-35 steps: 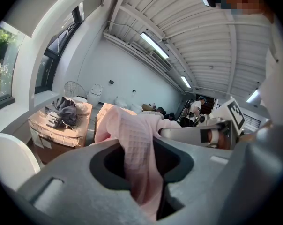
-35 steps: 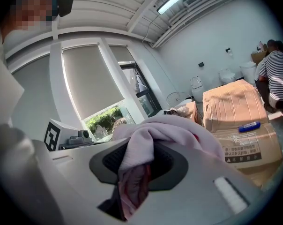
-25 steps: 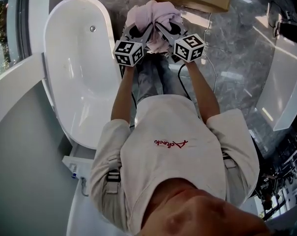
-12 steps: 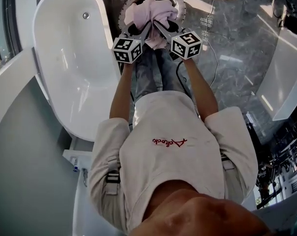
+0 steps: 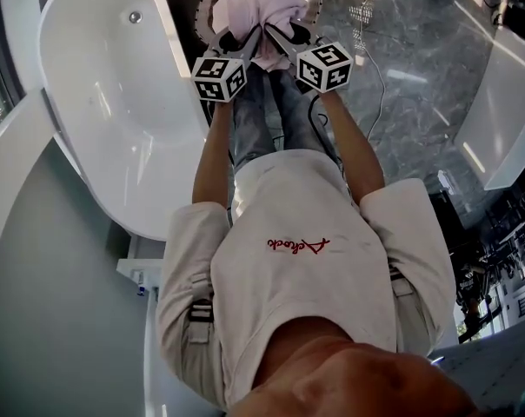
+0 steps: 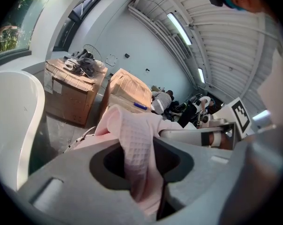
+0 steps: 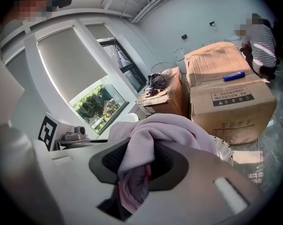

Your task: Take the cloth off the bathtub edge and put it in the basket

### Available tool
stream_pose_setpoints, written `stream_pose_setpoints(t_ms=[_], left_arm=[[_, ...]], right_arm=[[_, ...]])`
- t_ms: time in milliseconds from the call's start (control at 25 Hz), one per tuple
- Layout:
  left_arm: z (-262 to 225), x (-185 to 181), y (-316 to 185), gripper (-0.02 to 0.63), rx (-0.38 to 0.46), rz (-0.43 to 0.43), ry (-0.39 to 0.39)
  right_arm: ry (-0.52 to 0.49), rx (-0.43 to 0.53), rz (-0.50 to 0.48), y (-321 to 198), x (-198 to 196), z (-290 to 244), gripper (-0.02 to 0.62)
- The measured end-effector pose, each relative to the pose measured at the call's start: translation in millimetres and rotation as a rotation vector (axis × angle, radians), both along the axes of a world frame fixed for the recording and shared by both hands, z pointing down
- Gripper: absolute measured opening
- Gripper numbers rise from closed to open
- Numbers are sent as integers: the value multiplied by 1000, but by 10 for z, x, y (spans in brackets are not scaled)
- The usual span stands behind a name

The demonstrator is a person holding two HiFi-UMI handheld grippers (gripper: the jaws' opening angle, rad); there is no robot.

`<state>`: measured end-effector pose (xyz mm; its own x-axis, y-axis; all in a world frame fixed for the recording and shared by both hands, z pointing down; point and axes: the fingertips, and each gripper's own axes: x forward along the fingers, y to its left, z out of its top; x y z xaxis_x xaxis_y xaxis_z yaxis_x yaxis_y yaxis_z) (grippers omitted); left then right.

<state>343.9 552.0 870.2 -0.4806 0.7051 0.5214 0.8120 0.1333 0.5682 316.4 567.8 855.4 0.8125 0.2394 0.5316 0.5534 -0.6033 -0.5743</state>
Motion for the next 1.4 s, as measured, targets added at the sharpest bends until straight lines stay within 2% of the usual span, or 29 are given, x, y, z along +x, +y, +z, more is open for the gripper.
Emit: stream_pose_setpoints(t_ms=[320, 400, 440, 480, 560, 600, 680, 880, 1160, 1280, 1400], left_arm=[[119, 9, 62, 133, 7, 9, 16], [165, 39, 62, 151, 18, -3, 47], [225, 77, 56, 190, 37, -14, 76], [313, 128, 40, 256, 69, -23, 104], [519, 208, -43, 482, 149, -20, 118], [595, 221, -97, 548, 180, -10, 108], [646, 220, -163, 547, 200, 2, 99], [567, 62, -103, 541, 167, 31, 108], [460, -29, -66, 529, 139, 42, 90], [340, -25, -31, 453, 104, 26, 79], [147, 17, 25, 270, 56, -9, 89]], right_arm=[[-15, -4, 13, 52, -2, 134, 109], [-25, 5, 26, 61, -25, 186, 117], [-41, 18, 44, 79, -55, 247, 147], [-62, 34, 68, 107, -101, 326, 213], [-113, 46, 115, 157, -240, 475, 355], [-137, 42, 124, 161, -311, 523, 390], [-161, 29, 112, 135, -391, 554, 390], [-154, 4, 100, 129, -351, 492, 338], [-154, -3, 101, 188, -399, 430, 306], [-159, -14, 109, 183, -454, 379, 244], [-162, -26, 115, 170, -493, 296, 166]])
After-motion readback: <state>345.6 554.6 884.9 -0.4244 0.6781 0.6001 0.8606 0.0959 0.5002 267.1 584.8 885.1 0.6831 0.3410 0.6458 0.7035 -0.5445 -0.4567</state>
